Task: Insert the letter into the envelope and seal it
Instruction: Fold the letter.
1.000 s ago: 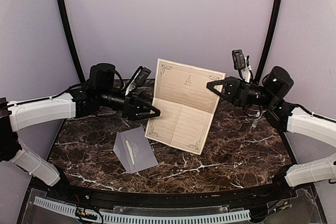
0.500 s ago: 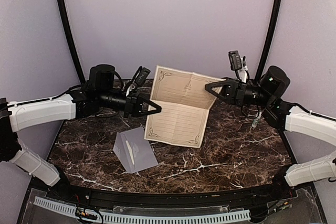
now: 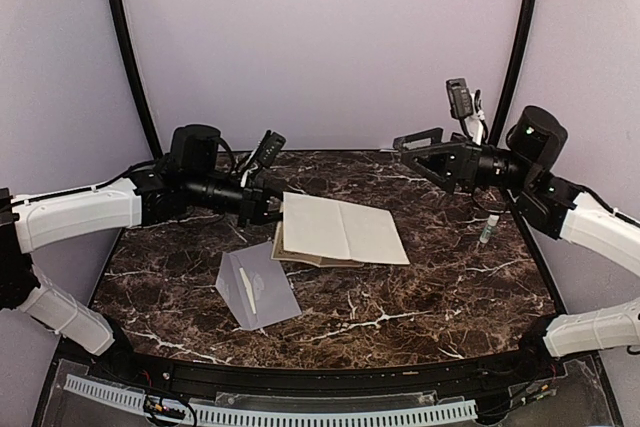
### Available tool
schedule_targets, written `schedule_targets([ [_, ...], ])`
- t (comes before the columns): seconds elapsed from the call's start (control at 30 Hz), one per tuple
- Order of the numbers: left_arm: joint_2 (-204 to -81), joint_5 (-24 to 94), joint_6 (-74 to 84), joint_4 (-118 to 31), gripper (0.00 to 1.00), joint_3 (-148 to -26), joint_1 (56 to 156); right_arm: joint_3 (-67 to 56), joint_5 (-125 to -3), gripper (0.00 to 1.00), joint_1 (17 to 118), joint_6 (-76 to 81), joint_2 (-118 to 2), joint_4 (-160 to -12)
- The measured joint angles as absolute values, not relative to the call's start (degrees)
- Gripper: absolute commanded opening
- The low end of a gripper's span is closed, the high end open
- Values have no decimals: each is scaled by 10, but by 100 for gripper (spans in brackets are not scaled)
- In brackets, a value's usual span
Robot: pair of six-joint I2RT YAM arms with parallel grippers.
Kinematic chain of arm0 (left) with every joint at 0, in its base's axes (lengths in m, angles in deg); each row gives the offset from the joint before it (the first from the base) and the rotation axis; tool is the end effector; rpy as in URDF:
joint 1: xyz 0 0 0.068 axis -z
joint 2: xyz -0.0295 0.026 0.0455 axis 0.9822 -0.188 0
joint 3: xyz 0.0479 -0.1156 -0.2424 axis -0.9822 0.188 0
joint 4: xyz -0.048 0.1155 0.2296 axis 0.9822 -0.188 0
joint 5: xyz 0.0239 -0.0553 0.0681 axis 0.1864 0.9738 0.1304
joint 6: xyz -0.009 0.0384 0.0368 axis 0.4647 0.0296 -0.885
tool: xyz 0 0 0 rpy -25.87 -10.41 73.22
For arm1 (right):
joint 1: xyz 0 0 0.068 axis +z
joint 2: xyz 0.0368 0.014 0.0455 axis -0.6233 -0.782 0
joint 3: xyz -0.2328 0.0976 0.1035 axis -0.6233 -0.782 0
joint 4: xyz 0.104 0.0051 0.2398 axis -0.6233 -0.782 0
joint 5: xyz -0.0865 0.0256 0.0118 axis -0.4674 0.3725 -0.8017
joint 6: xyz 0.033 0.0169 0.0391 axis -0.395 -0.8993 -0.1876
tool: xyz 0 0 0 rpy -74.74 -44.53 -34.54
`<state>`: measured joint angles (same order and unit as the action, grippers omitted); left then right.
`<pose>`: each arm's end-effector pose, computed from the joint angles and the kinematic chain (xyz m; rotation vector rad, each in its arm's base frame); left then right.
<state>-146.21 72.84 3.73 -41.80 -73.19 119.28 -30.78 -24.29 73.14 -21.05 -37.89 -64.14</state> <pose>0.2255 -0.2234 0.3109 1.0694 1.6936 -1.3339 0.1829 0.1579 0.3767 -0.8166 1.4134 1.4648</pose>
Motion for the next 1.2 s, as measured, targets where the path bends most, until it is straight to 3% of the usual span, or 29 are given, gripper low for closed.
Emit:
schedule_targets([
  [0.2,-1462,743,32,-426,0,-737,1193,-273,-254,86,740,-163,-391,-718],
  [0.67,-1471,806,-17,-494,0,-778,1214,-154,-240,44,813,-25,-547,-999],
  [1.2,-1484,818,-36,-528,0,-785,1225,-141,-174,21,862,-3,-582,-1056],
])
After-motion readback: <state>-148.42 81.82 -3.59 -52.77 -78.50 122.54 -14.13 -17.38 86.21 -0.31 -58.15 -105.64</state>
